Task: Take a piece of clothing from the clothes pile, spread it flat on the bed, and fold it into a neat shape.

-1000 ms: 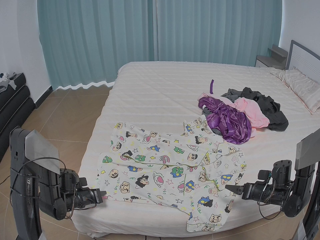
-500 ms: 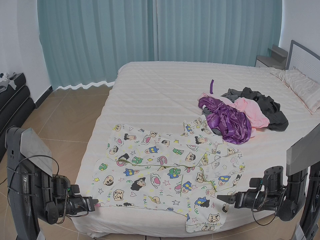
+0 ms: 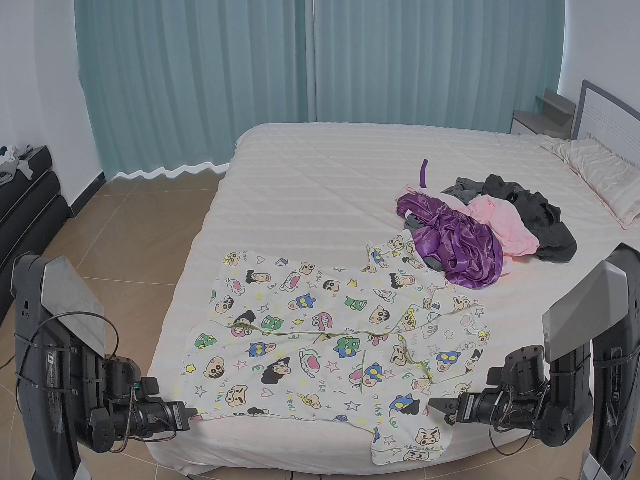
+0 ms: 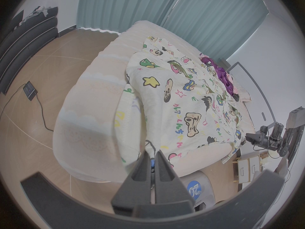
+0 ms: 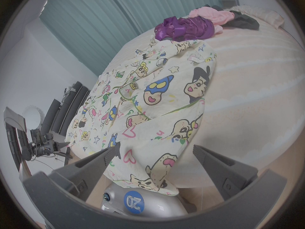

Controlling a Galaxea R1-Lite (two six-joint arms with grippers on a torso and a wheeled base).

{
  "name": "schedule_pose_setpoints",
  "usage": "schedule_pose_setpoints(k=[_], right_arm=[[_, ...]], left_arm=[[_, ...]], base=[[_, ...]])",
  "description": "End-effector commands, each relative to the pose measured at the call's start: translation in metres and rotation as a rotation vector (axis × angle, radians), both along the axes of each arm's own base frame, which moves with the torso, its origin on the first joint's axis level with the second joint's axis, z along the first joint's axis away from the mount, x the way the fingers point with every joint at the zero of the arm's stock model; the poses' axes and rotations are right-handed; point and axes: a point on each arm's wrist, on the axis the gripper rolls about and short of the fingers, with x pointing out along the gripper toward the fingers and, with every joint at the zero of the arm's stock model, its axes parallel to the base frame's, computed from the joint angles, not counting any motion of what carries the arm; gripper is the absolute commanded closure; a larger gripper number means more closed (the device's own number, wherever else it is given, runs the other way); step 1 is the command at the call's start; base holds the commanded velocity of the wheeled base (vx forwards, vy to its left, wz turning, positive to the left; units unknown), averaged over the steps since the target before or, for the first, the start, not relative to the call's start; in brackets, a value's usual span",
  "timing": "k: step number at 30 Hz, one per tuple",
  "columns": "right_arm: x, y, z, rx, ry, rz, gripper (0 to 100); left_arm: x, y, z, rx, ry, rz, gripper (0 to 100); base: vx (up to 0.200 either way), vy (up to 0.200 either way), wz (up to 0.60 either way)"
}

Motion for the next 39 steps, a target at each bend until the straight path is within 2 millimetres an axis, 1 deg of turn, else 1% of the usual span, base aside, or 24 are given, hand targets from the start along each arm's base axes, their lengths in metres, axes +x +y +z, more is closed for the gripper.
schedule_pose_setpoints(k=[1,2,6,7,8,16,17,18,19,20,21,24,26,31,34,35,36,39], right_arm=[[0.004,0.002,-0.006,0.016,0.007,-0.016,0],[0.013,0.006,-0.007,0.047,-0.014,-0.036,0],[0.027,0.010,-0.008,0.067,-0.048,-0.047,0],[0.027,0.010,-0.008,0.067,-0.048,-0.047,0],[0.033,0.011,-0.011,0.064,-0.046,-0.055,100],[0.065,0.002,-0.010,0.051,-0.094,-0.150,100],[0.074,-0.002,-0.008,0.048,-0.113,-0.180,100],[0.074,-0.002,-0.008,0.048,-0.113,-0.180,100],[0.081,-0.007,-0.004,0.051,-0.134,-0.203,100],[0.089,-0.012,0.003,0.059,-0.165,-0.225,100],[0.094,-0.014,0.007,0.061,-0.176,-0.235,100],[0.110,-0.018,0.019,0.066,-0.206,-0.252,100],[0.118,-0.019,0.023,0.066,-0.203,-0.256,100],[0.129,-0.017,0.023,0.044,-0.188,-0.232,100],[0.126,-0.016,0.023,0.034,-0.180,-0.207,100],[0.124,-0.016,0.022,0.032,-0.173,-0.203,0],[0.122,-0.015,0.023,0.030,-0.167,-0.198,0],[0.103,-0.020,0.027,0.033,-0.126,-0.186,0]], left_arm=[[0.001,-0.001,0.001,-0.007,-0.012,0.000,100],[0.001,-0.001,0.001,-0.008,-0.011,0.002,100],[0.001,-0.001,0.001,-0.013,-0.007,0.007,100],[0.001,-0.001,0.001,-0.013,-0.007,0.007,100],[0.000,-0.001,0.001,-0.015,-0.004,0.010,100],[-0.001,-0.001,0.001,-0.015,0.000,0.010,100],[-0.001,-0.001,0.001,-0.013,0.000,0.009,100],[-0.001,-0.001,0.001,-0.013,0.000,0.009,100],[-0.001,-0.002,0.001,-0.013,-0.001,0.008,100],[-0.001,-0.003,0.001,-0.013,0.002,0.001,100],[-0.002,-0.004,0.001,-0.013,0.002,-0.002,100],[-0.001,-0.006,0.001,-0.014,0.001,-0.014,100],[-0.002,-0.008,0.001,-0.013,0.001,-0.023,100],[-0.001,-0.013,0.001,-0.022,0.005,-0.029,100],[-0.001,-0.013,0.001,-0.024,0.003,-0.028,100],[0.000,-0.013,0.001,-0.024,0.001,-0.028,100],[0.000,-0.014,0.001,-0.025,0.000,-0.029,100],[0.000,-0.015,0.001,-0.026,0.001,-0.034,100]], base=[[0.000,0.000,0.00],[0.000,0.000,0.00],[0.000,0.000,0.00],[0.000,0.000,0.00],[0.000,0.000,0.00],[0.000,0.000,0.00],[0.000,0.000,0.00],[0.000,0.000,0.00],[0.000,0.000,0.00],[0.000,0.000,0.00],[0.000,0.000,0.00],[0.000,0.000,0.00],[0.000,0.000,0.00],[0.000,0.000,0.00],[0.000,0.000,0.00],[0.000,0.000,0.00],[0.000,0.000,0.00],[0.000,0.000,0.00]])
